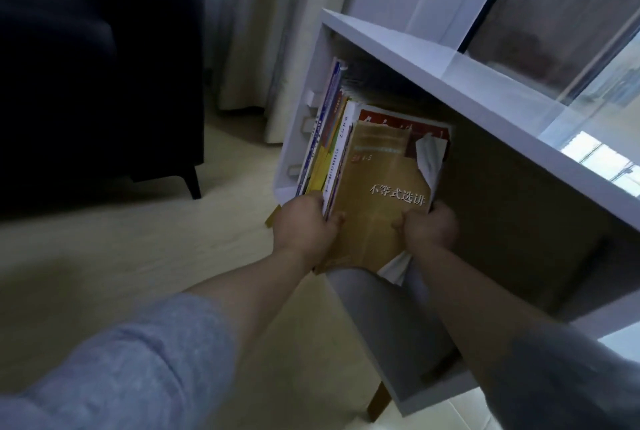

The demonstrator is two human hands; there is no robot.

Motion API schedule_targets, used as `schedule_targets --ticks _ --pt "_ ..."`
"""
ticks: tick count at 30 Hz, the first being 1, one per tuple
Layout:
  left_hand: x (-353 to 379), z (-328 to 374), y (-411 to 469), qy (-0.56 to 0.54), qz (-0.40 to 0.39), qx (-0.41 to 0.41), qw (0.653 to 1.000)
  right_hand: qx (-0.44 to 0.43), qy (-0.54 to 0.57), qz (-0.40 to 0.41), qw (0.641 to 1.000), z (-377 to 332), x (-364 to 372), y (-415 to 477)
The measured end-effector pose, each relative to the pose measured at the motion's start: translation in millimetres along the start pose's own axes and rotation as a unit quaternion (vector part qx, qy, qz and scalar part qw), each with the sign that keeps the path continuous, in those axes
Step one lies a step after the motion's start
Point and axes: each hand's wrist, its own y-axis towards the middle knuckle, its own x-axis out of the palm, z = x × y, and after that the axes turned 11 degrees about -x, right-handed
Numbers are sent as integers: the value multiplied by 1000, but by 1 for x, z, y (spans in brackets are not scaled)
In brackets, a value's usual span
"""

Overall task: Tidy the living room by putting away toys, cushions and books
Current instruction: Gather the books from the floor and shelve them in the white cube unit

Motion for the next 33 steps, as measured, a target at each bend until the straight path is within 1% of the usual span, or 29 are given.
schedule_targets --ticks 3,6,10,14,18,22,26,29,33 --pt "9 -1 7 -15 9 -1 1000 -3 30 2 1000 0 9 7" --pt "20 2 13 -25 19 1 999 -6 16 -20 1000 6 16 20" --pt "33 5 24 -23 22 5 999 32 72 -31 996 13 25 34" --pt "48 3 33 -36 3 3 999 67 119 -14 990 23 37 45" --pt "56 0 41 -55 14 -6 998 46 145 -3 988 28 51 53" --pt "60 -2 47 -72 19 1 997 56 168 1 984 25 63 68" --pt "64 0 54 -65 29 -2 997 39 184 9 982 32 79 81" --pt "65 -1 58 -66 21 -1 998 44 199 -15 979 36 85 86" --pt "69 -13 56 -108 -8 1 994 55 228 -50 971 41 84 92"
